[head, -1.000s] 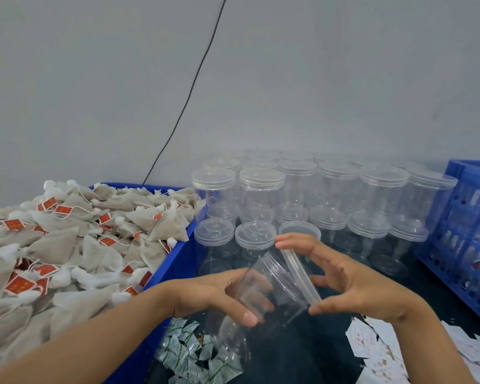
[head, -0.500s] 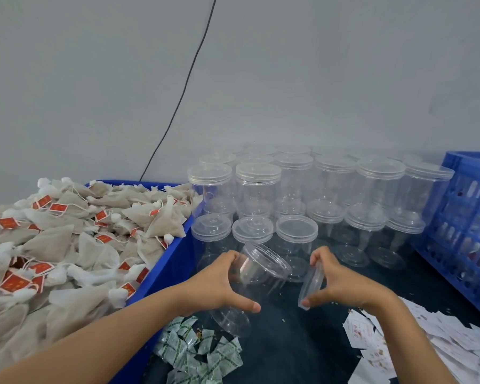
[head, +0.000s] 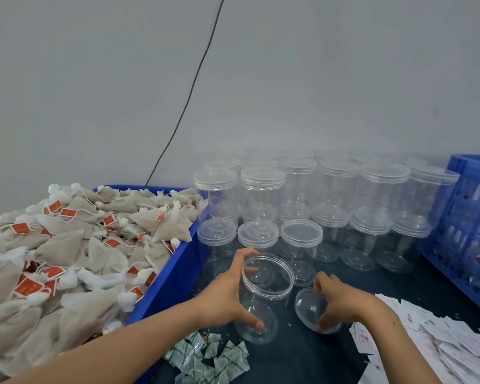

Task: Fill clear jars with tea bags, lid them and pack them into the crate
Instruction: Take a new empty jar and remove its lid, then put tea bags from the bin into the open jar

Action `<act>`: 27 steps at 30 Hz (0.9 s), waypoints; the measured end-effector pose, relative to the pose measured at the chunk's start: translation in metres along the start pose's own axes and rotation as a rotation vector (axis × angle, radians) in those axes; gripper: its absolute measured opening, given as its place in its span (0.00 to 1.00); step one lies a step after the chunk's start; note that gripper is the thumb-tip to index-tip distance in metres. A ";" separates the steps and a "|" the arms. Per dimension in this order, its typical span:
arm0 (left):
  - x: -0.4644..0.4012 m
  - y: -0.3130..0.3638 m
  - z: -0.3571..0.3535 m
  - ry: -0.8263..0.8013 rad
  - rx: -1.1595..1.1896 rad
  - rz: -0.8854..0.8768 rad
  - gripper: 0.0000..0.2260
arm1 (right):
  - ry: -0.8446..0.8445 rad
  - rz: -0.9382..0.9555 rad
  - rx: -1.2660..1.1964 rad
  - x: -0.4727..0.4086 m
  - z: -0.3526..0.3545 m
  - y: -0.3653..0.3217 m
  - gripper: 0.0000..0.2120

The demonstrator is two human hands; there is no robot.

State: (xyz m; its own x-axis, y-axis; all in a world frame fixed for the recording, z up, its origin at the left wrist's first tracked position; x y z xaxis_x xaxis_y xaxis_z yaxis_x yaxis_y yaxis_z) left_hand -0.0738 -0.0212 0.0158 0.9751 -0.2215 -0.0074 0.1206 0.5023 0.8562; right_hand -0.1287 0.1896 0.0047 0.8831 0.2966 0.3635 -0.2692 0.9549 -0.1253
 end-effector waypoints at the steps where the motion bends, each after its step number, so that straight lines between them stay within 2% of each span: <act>1: -0.001 -0.001 0.000 0.020 -0.011 0.003 0.48 | 0.017 0.001 0.018 0.002 0.002 -0.003 0.25; 5: -0.004 -0.008 0.004 0.084 -0.065 0.047 0.46 | 0.176 0.079 -0.032 0.012 0.020 -0.019 0.18; 8: -0.005 -0.013 0.005 0.071 -0.109 0.100 0.44 | 0.338 0.196 -0.067 0.023 0.032 -0.038 0.12; 12: -0.003 -0.007 0.012 0.074 -0.131 0.097 0.39 | 0.452 0.278 -0.115 0.037 0.039 -0.058 0.10; 15: 0.005 0.005 0.033 0.223 -0.218 0.083 0.31 | 0.536 0.266 -0.120 0.049 0.046 -0.063 0.08; 18: 0.018 0.027 0.065 0.376 -0.379 -0.029 0.18 | 0.625 0.261 -0.215 0.061 0.054 -0.069 0.07; 21: 0.038 0.049 0.110 0.574 -0.572 -0.094 0.14 | 0.699 0.288 -0.307 0.070 0.063 -0.081 0.04; 24: 0.064 0.056 0.162 0.781 -0.862 -0.002 0.14 | 0.663 0.332 -0.417 0.073 0.065 -0.099 0.05; 27: 0.089 0.032 0.208 0.777 -1.086 0.334 0.14 | 0.587 0.356 -0.444 0.069 0.064 -0.118 0.05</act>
State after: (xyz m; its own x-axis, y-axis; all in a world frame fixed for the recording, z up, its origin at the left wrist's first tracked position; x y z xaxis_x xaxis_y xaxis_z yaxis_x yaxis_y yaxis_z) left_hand -0.0215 -0.1983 0.1498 0.7954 0.3773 -0.4744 -0.4050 0.9131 0.0473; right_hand -0.0604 0.0977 0.1037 0.8638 0.4089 -0.2944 -0.5033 0.6742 -0.5405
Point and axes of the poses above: each hand's wrist, its own x-axis away from the middle knuckle, its own z-axis out of the back of the hand, y = z × x, the point moved 5 cm from there along -x, towards the middle knuckle, and after that the axes turned 11 degrees about x, right-handed, at the moved point
